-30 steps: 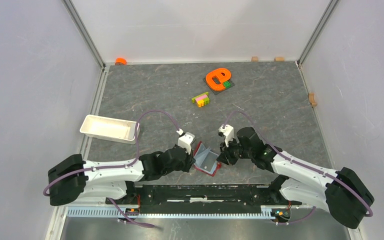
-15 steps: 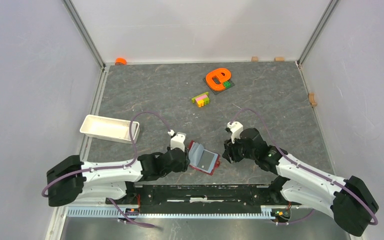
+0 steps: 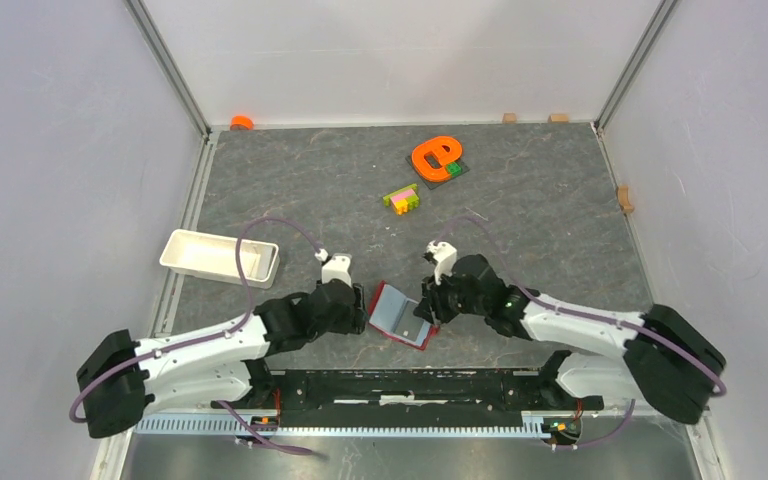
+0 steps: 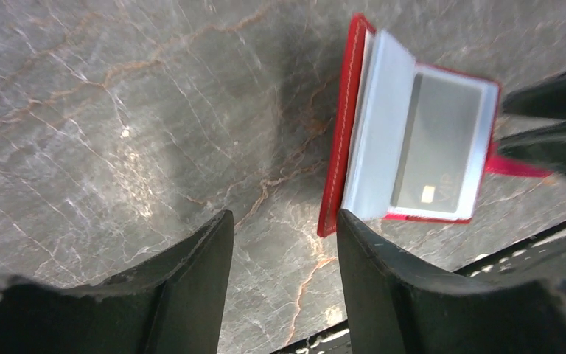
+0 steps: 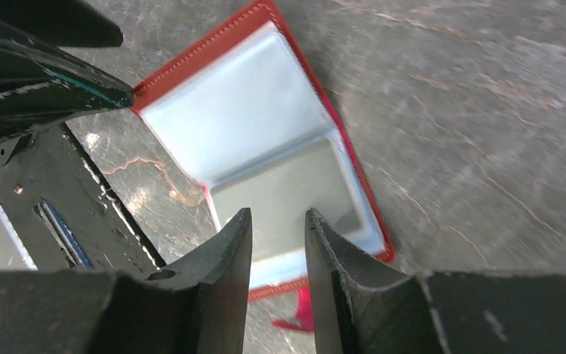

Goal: Put the credit cards into the card holder
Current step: Open the card holder at the center of the board, then pick up the credit card from the storage box.

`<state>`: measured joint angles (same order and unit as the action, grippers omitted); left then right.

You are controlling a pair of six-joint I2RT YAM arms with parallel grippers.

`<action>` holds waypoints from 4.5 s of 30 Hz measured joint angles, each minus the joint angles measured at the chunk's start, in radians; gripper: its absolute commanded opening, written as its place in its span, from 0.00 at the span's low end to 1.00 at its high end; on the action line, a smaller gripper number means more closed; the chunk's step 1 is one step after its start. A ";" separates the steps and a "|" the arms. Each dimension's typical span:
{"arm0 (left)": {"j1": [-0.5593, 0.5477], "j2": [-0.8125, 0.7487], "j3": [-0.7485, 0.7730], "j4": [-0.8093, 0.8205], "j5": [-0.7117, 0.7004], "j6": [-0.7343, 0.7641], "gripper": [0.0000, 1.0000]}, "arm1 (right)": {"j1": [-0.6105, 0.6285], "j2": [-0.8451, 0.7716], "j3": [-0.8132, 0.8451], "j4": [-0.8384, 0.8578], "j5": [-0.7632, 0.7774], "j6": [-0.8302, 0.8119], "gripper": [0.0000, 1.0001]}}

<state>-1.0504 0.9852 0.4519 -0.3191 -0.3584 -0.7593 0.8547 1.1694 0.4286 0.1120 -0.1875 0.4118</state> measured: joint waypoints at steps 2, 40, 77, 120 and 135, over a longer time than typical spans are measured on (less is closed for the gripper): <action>0.045 -0.024 0.027 -0.032 0.038 0.010 0.63 | 0.026 0.076 0.035 0.026 -0.001 0.005 0.36; 1.070 0.213 0.471 -0.330 0.310 0.528 0.77 | 0.037 0.119 0.381 -0.009 -0.040 -0.195 0.56; 1.171 0.499 0.474 -0.341 0.519 0.608 0.91 | -0.184 0.041 0.179 0.016 -0.240 -0.244 0.58; 1.104 0.537 0.486 -0.360 0.501 0.623 0.90 | -0.230 0.098 0.163 0.060 -0.332 -0.230 0.58; 1.105 0.477 0.486 -0.359 0.534 0.623 0.68 | -0.237 0.109 0.163 0.060 -0.336 -0.229 0.57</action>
<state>0.0547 1.4624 0.9379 -0.6785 0.1757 -0.1360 0.6182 1.2785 0.5919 0.1722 -0.5240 0.1825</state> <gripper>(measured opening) 0.752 0.574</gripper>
